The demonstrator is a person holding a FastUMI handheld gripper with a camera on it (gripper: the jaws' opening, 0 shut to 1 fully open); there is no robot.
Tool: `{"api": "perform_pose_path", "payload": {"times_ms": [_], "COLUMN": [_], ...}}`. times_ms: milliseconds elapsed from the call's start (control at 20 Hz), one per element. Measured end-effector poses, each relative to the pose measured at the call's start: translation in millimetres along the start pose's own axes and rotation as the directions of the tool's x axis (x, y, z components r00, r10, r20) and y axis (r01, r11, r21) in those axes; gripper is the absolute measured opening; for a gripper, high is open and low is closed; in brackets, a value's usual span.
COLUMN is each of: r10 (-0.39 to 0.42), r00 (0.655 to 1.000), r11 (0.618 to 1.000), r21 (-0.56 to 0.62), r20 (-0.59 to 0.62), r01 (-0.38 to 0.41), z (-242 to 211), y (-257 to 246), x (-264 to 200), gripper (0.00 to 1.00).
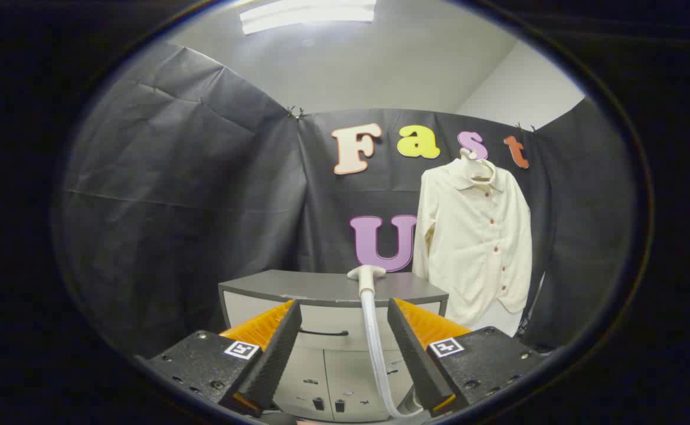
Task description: Iron the clothes twice with a garment steamer, once on the left side and once on the right side.
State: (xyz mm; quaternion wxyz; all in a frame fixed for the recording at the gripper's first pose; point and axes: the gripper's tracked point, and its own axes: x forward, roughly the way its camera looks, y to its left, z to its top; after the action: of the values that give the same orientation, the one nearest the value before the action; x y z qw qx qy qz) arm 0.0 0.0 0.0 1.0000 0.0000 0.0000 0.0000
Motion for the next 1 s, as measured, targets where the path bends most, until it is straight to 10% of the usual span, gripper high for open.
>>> {"api": "perform_pose_path", "payload": {"times_ms": [1000], "r10": [0.029], "r00": [0.998], "r11": [0.999], "r21": [0.035], "r20": [-0.051], "r01": [-0.027], "z": [-23.6], "y": [8.3], "x": [9.1], "gripper": [0.89]}}
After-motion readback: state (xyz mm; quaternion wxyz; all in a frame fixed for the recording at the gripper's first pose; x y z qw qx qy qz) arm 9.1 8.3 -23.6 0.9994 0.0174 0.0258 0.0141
